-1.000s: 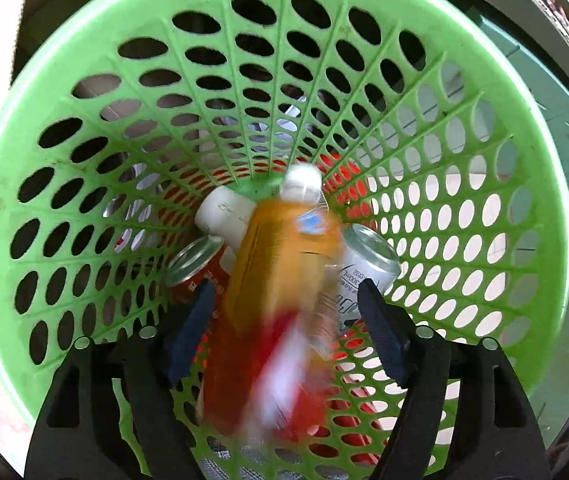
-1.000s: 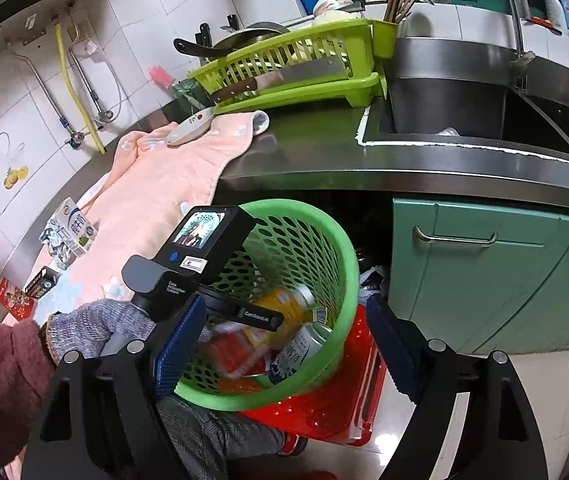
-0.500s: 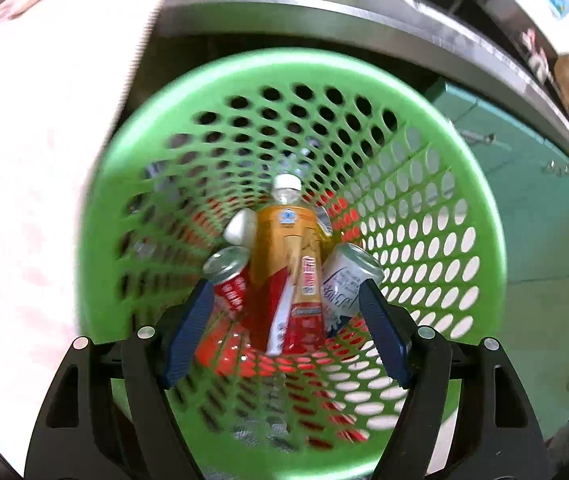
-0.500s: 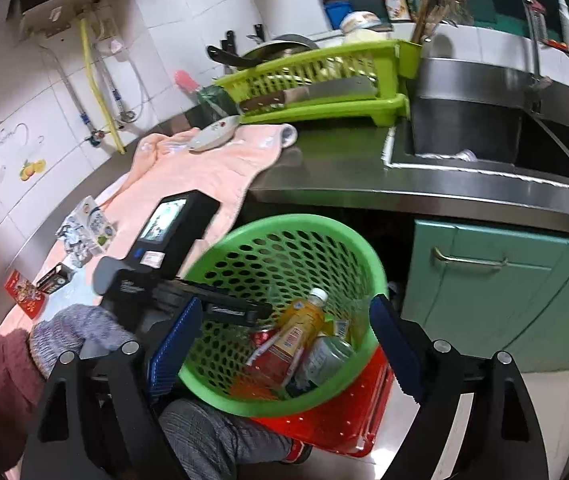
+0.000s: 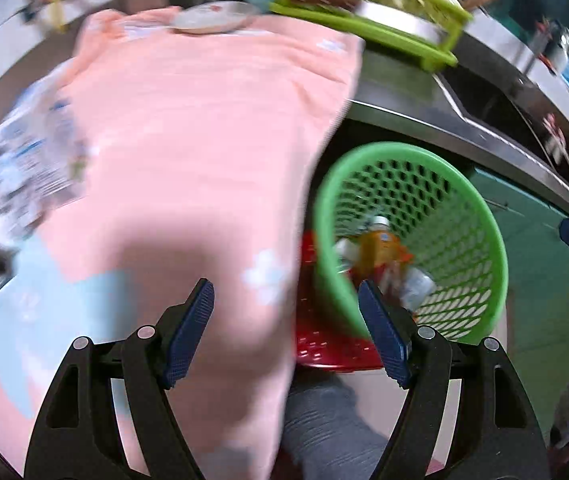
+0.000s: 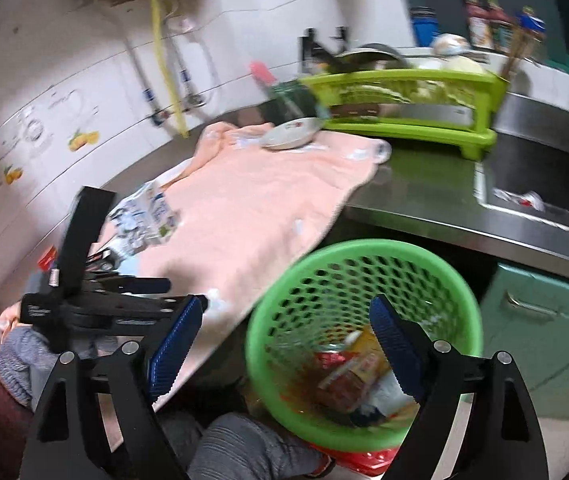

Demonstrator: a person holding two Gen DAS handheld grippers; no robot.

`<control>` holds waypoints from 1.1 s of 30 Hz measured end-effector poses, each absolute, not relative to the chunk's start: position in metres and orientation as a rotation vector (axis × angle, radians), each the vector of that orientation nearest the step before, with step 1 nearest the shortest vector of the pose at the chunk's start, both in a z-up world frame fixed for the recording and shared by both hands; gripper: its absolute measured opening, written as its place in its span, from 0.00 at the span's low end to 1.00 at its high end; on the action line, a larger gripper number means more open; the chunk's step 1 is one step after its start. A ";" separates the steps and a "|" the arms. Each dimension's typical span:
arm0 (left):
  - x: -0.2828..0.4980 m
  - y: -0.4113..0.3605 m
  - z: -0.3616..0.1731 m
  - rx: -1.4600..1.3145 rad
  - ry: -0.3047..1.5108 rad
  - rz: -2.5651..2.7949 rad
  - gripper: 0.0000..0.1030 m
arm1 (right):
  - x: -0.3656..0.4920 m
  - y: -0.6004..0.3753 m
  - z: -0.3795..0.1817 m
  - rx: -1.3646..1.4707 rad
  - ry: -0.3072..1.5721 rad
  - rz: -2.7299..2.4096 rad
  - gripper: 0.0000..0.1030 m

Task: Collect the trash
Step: 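Move both grippers back over the towel toward the remaining trash, then grasp the red snack cup with the left gripper while the right grasps the black box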

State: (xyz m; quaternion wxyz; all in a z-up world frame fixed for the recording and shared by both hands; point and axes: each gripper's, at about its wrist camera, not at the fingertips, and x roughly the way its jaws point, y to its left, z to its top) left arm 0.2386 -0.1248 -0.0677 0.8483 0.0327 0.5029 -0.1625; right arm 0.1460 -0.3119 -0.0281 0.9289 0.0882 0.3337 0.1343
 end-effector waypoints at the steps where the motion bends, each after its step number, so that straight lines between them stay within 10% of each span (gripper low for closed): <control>1: 0.235 -0.113 -0.065 0.060 1.048 -0.321 0.72 | 0.150 -0.303 -0.027 0.169 0.685 0.295 0.80; 33: 0.187 0.197 -0.045 -0.113 0.805 0.304 0.85 | 0.219 -0.074 -0.025 -0.141 0.751 0.770 0.80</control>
